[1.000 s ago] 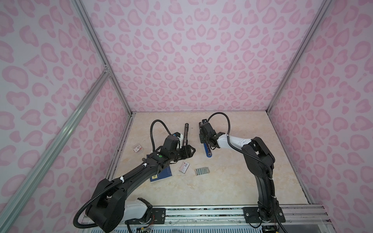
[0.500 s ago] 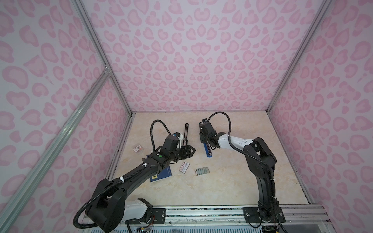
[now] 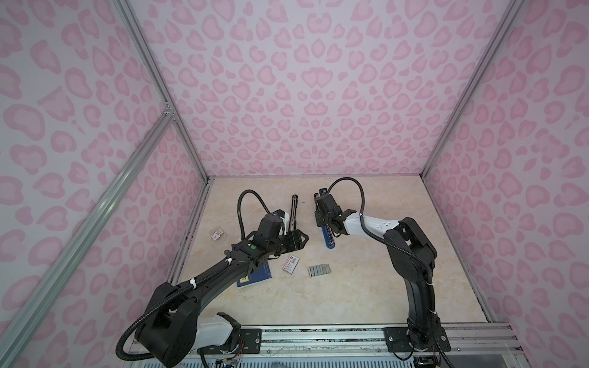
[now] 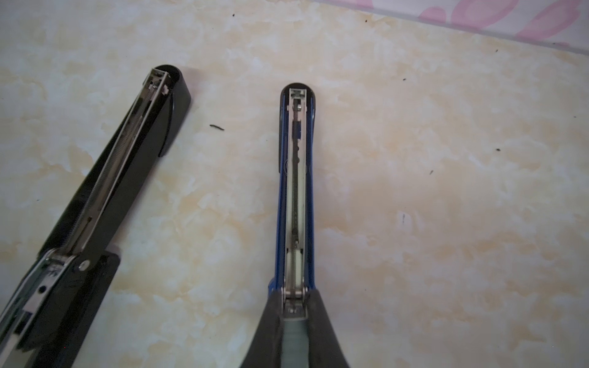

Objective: Load the staples into the stapler

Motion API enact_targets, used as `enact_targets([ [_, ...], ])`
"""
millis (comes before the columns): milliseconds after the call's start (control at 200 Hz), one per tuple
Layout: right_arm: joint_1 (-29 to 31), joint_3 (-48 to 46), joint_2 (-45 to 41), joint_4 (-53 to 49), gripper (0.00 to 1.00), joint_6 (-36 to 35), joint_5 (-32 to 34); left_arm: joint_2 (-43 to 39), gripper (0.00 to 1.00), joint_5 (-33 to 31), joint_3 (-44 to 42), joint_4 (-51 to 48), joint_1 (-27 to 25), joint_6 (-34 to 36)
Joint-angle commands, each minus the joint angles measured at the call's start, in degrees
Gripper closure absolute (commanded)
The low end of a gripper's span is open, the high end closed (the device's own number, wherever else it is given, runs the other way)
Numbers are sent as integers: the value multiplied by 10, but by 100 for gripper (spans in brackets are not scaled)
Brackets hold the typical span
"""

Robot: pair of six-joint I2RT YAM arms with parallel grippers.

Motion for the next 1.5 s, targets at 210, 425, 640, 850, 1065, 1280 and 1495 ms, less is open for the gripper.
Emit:
enact_targets([
  [210,1,-14,5,7,86,5,5,-4,29,-5,-2,16,1,-1],
  [425,4,-24,-3,8,86,6,6,-2,29,-5,-2,17,1,-1],
  [640,7,-44,-18,9,86,12,9,-2,29,-4,-5,20,1,-3],
  [850,14,-62,-28,7,78,14,14,-3,29,-2,-8,23,1,-5],
  [1065,14,-63,-51,-1,66,13,13,-11,29,-2,-14,23,1,-8],
  [1280,-1,-18,-59,-67,68,1,-33,-42,29,-15,-22,8,1,-5],
  [1495,-48,25,-51,-135,72,-20,-146,-72,29,-23,-36,-4,1,-3],
])
